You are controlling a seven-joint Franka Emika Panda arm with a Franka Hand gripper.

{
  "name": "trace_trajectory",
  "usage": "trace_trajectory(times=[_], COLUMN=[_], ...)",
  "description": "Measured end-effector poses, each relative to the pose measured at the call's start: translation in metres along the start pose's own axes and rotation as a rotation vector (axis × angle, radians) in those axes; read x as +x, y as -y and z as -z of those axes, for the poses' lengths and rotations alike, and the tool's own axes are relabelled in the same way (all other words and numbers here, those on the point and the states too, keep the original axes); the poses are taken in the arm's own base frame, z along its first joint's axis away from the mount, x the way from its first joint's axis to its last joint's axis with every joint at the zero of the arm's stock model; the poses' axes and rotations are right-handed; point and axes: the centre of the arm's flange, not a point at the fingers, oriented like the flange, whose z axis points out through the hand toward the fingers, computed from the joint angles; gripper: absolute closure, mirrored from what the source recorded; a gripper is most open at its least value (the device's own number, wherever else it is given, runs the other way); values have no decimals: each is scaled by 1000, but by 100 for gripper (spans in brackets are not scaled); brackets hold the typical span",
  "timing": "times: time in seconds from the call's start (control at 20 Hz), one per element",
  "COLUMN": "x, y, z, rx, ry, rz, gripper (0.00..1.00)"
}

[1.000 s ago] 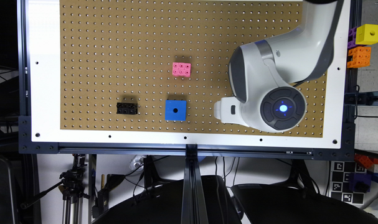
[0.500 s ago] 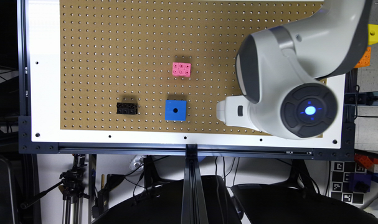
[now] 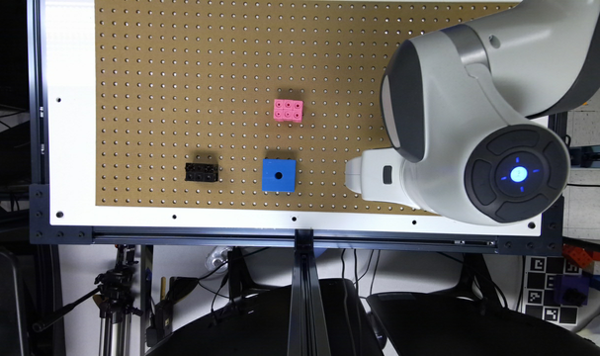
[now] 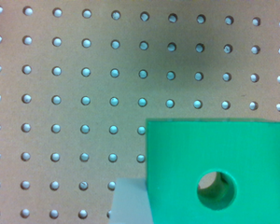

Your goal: Pick up green block.

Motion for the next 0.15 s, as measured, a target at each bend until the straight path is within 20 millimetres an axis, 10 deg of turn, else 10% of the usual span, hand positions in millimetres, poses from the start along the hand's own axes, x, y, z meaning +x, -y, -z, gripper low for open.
trace_trajectory(times=[0.15], x=[0], y=[0], z=[0], rx=[0], ry=[0], rz=[0], gripper=[100])
